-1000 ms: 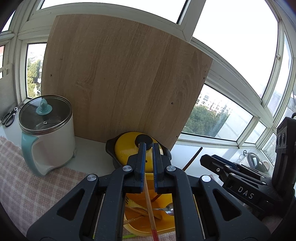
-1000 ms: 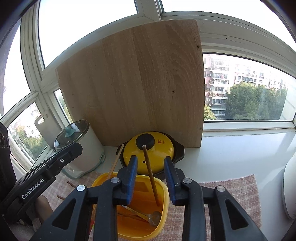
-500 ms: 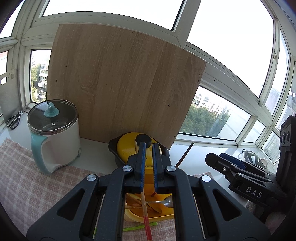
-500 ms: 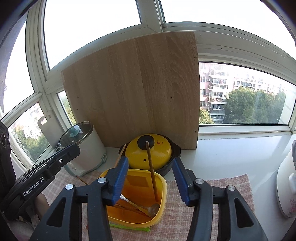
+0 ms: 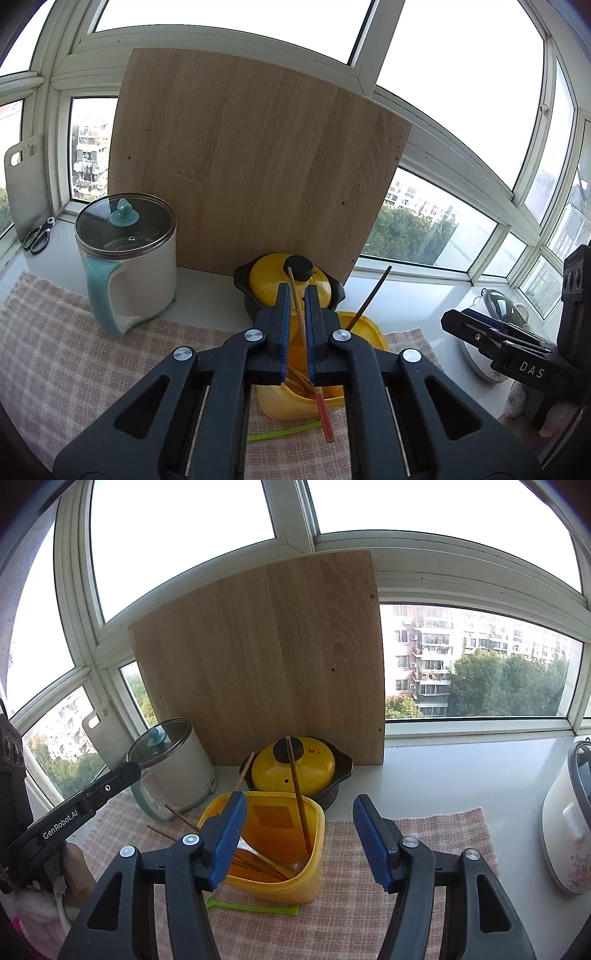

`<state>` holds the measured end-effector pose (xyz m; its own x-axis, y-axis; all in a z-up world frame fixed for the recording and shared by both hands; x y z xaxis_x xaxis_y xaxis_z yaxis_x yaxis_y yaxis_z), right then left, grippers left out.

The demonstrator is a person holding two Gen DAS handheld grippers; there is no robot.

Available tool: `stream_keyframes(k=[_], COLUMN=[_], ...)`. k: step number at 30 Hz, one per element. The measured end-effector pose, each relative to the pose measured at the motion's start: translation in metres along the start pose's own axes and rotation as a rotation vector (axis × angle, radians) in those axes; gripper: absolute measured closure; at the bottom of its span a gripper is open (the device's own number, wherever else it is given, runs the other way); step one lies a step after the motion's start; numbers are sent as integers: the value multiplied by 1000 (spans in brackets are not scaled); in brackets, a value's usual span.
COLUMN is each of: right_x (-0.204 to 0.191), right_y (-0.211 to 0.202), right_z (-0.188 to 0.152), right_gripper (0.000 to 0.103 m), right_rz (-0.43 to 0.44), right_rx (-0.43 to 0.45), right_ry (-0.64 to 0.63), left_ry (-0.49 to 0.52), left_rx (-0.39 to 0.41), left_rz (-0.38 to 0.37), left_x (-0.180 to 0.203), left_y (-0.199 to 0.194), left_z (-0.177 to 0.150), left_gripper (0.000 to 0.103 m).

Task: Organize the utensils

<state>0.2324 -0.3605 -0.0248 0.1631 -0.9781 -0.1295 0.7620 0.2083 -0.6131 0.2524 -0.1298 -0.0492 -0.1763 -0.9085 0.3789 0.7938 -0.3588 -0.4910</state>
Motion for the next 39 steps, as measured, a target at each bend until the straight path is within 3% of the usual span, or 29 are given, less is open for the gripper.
stream_keyframes(k=[9, 11, 12, 20, 30, 39], right_x=[-6, -8, -9, -25, -49, -54], right_y=[24, 31, 33, 66, 126, 164], right_z=[1, 2, 2, -2, -2, -7], right_gripper=[43, 49, 49, 63, 70, 78], right_rz=[191, 229, 240, 351, 349, 303], right_rx=[-134, -165, -176, -298, -440, -493], right_ry=[85, 106, 115, 180, 175, 166], left_ry=[-15, -28, -36, -38, -104, -151], left_rx=[-96, -117, -125, -230, -308, -359], left_rz=[-32, -42, -47, -65, -55, -31], left_x=[-20, -27, -32, -58, -94, -116], left_y=[-22, -28, -31, -48, -67, -65], left_z=[-13, -18, -20, -52, -82, -100], left_gripper=[96, 77, 74, 74, 74, 74])
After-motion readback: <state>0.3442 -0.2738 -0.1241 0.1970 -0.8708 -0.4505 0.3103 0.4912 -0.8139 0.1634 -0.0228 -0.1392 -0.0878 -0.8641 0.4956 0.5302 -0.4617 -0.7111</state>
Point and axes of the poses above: each gripper's, at about its wrist camera, not at the fingertips, and y roughly the way its jaws point, x to its right, z to its top, the point moved 3 cm from there along y, roughly the way its jaws point, and after that the axes turned 5 degrees about -y, right-handed, at the moved point
